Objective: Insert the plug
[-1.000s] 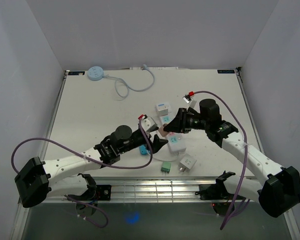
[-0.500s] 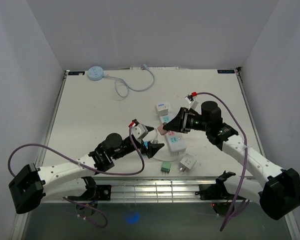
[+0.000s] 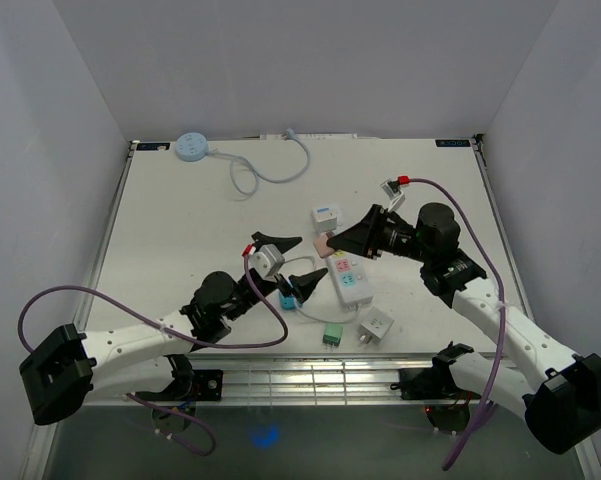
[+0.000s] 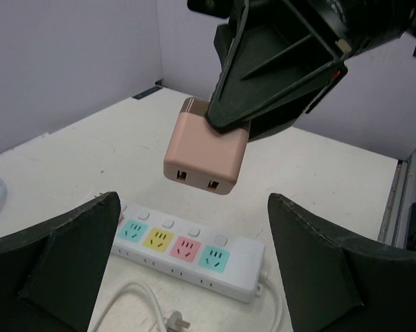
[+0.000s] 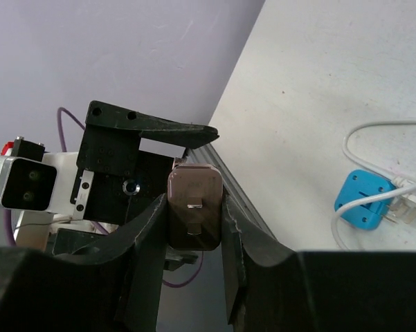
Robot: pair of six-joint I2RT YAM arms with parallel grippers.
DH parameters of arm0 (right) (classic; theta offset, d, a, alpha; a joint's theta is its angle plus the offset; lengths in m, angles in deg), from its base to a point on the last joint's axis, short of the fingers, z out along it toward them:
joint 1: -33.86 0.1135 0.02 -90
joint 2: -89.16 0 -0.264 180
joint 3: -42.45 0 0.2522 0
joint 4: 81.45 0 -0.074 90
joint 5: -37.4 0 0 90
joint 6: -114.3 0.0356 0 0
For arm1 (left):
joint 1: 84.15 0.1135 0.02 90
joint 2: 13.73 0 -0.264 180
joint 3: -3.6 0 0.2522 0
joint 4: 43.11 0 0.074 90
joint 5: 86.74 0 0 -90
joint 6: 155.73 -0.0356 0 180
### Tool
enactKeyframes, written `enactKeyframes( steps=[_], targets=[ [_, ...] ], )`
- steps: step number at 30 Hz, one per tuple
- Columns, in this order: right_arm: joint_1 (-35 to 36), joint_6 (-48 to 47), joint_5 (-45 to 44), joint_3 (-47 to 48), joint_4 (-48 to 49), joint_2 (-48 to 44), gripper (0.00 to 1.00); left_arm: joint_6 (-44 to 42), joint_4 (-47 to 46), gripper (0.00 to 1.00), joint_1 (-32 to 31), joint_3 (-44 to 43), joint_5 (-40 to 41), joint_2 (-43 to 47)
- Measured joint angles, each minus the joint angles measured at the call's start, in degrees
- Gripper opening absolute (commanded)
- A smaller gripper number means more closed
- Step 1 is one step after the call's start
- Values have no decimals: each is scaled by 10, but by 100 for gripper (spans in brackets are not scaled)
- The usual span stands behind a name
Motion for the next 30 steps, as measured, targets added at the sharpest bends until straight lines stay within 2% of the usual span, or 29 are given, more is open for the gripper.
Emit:
enactKeyframes(
  steps=[4,15,25,30],
  targets=[
    [0,44,12,-9,41,-5,8,-5,-40,98,0,-2,3,9],
    [0,122,16,-40,123,-54,8,-32,-32,98,0,-20,-69,79],
    [0,166,26,-56,192,-49,8,-44,-25,98,0,-61,-107,-22],
    [0,166,27,-56,195,-49,8,-50,-26,98,0,-69,-104,-31]
  ],
)
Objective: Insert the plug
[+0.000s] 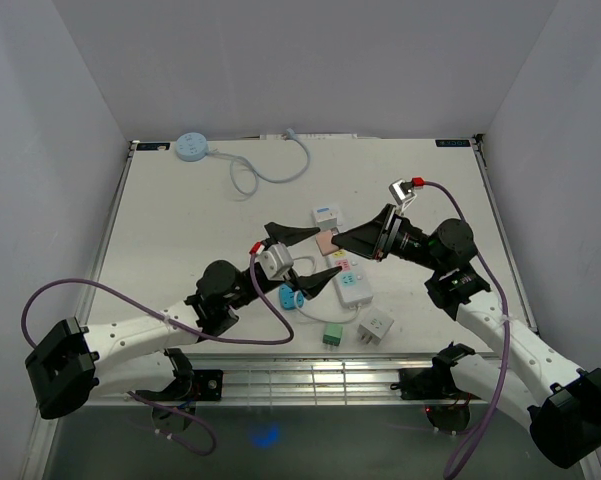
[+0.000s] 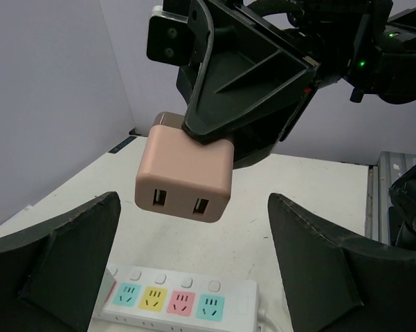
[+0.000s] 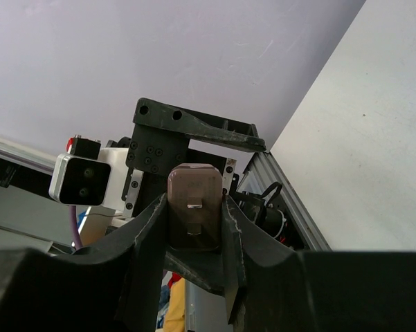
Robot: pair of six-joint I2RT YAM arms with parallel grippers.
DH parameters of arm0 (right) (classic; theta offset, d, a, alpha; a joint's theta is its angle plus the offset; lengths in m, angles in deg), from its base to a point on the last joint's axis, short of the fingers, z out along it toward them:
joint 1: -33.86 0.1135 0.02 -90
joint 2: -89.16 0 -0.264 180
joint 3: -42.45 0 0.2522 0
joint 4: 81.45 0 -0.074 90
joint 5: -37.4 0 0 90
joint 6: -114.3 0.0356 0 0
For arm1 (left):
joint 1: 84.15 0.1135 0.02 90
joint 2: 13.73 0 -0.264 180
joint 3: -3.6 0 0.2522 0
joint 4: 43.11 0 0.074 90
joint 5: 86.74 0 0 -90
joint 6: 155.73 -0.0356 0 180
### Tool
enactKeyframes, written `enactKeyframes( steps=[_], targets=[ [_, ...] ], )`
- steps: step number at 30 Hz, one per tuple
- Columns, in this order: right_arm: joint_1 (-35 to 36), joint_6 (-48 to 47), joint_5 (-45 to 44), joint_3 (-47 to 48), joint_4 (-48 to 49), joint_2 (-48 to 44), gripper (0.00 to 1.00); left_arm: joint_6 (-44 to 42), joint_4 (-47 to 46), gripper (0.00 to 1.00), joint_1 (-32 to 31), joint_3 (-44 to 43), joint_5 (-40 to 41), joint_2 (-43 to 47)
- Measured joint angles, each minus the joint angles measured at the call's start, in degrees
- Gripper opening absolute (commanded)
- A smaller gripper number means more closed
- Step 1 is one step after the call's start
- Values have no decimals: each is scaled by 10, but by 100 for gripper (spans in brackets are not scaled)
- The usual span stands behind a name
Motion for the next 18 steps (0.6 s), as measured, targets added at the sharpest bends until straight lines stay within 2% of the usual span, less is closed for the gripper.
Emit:
enactKeyframes(
  steps=[7,9,12,18],
  targets=[
    [0,1,0,0,2,0,8,-21,-28,98,0,-5,-11,-2],
    [0,2,1,0,2,0,8,-27,-39,88,0,-5,-18,-2],
    [0,5,3,0,4,0,8,-39,-48,80,0,-5,-31,-2],
    [0,12,4,0,7,0,8,-54,-54,78,0,-5,-47,-2]
  ],
)
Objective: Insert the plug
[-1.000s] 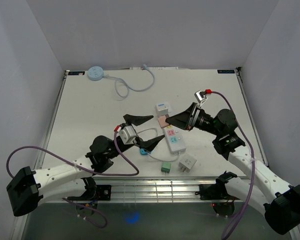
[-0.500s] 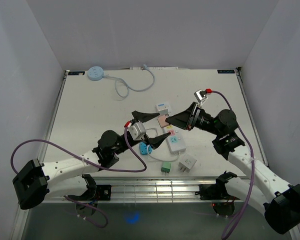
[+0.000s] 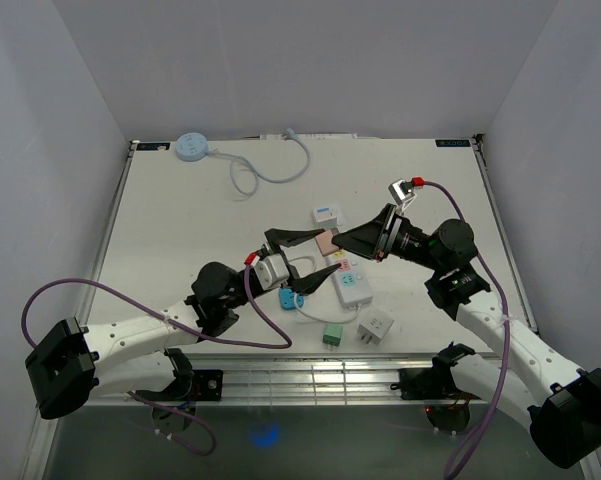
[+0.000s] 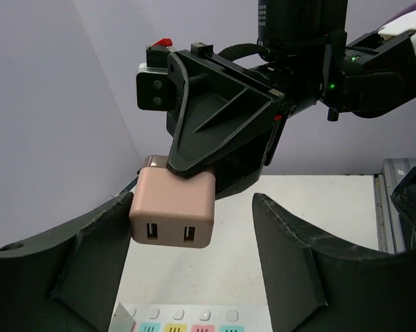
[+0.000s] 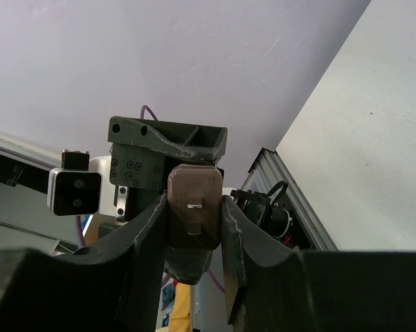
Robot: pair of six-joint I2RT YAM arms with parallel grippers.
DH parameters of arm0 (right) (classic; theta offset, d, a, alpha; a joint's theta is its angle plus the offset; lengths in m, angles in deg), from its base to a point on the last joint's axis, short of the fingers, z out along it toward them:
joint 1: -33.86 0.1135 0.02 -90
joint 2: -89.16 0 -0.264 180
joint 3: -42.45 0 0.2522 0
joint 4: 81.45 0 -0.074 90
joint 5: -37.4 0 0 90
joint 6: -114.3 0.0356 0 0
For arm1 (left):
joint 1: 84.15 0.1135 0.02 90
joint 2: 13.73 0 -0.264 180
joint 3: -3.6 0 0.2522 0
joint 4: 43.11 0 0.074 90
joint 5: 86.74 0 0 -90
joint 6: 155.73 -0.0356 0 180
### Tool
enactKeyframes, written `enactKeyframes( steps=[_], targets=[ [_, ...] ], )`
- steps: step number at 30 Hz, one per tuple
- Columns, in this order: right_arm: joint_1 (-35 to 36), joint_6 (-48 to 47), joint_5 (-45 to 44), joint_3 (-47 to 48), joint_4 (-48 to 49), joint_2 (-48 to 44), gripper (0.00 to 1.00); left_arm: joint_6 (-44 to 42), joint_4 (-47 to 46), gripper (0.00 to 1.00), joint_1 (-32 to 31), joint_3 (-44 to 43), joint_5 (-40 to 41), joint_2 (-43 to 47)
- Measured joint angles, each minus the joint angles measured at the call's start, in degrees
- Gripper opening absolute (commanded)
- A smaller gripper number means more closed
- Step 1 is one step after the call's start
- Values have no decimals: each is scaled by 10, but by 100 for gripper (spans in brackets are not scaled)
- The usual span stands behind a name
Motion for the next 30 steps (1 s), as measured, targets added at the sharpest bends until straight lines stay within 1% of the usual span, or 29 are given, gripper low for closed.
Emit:
enactKeyframes(
  steps=[13,15,16,17,18,20,22,23,24,25,26,28,29,30],
  targets=[
    [0,15,3,0,2,0,8,-33,-3,65,0,0,4,2],
    [0,16,5,0,4,0,8,-37,-3,58,0,0,7,2],
    [0,17,7,0,4,0,8,-39,-3,53,0,0,9,2],
    [0,18,7,0,5,0,8,-39,-3,45,0,0,10,2],
    [0,19,7,-1,8,0,8,-40,-3,33,1,0,11,2],
    [0,20,9,-5,14,0,8,-44,-3,27,0,1,11,2],
    [0,21,9,-9,18,0,9,-48,-2,24,0,2,9,2],
    [0,20,9,-9,18,0,12,-49,-2,23,1,3,8,2],
    [0,18,9,-9,18,0,14,-49,-2,20,1,4,7,2],
    [0,16,9,-9,17,0,18,-49,-2,8,1,5,7,2],
    [0,14,9,-10,16,0,28,-49,-1,0,1,5,6,3],
    [0,7,9,-10,10,0,35,-49,6,0,1,7,4,6],
    [0,1,9,-10,5,0,41,-49,12,0,1,8,3,9],
    [0,-3,9,-10,0,0,45,-49,19,0,2,8,2,11]
  ],
)
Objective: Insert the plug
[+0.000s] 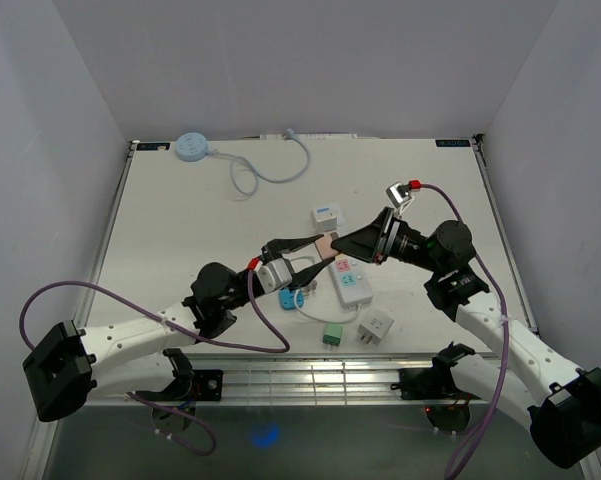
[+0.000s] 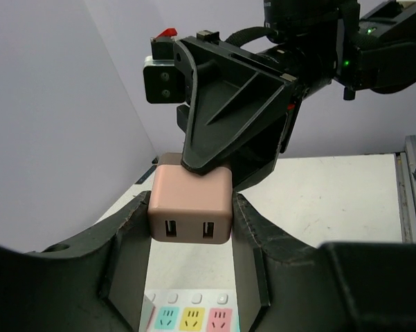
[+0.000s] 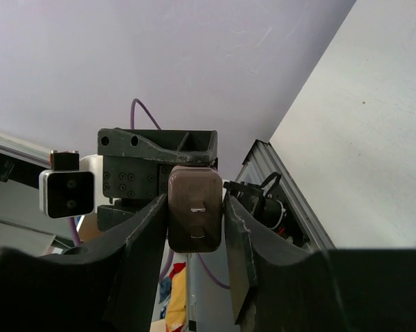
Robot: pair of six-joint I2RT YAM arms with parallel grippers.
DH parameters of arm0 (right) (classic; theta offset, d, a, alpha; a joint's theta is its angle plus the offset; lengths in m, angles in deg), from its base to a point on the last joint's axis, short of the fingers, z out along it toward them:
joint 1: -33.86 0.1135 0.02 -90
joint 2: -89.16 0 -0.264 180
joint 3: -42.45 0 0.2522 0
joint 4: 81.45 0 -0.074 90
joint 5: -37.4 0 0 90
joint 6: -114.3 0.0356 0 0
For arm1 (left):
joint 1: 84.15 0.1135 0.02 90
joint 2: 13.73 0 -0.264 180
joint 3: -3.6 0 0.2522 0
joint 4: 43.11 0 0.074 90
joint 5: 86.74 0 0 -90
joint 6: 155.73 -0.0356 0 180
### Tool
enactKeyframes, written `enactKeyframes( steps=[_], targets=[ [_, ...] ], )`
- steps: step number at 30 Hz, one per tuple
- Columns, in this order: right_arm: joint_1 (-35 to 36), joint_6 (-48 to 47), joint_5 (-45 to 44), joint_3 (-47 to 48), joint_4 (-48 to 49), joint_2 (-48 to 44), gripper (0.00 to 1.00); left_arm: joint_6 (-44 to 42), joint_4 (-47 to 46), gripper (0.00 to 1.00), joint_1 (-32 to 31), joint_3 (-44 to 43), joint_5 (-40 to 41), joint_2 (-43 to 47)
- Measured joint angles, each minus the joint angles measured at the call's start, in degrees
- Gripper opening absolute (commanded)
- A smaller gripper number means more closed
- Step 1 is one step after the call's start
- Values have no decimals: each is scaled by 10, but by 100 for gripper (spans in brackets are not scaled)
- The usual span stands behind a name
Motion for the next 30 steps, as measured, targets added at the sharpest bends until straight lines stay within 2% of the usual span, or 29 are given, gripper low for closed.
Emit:
enactKeyframes(
  steps=[1,5,9,16,22,30],
  targets=[
    [0,-6,0,0,-7,-1,47,0,9,0,0,0,-2,2],
    [0,-49,-14,0,-54,-3,68,9,44,0,1,13,-10,26],
    [0,-97,-29,4,-118,-7,84,22,86,0,2,22,-12,54],
    [0,-212,-76,59,-266,-6,93,38,179,0,2,15,-12,75],
    [0,-306,-100,138,-383,22,95,37,266,0,2,-39,-14,45],
    [0,-389,-123,182,-495,55,85,16,384,0,2,-121,1,-28]
  ],
)
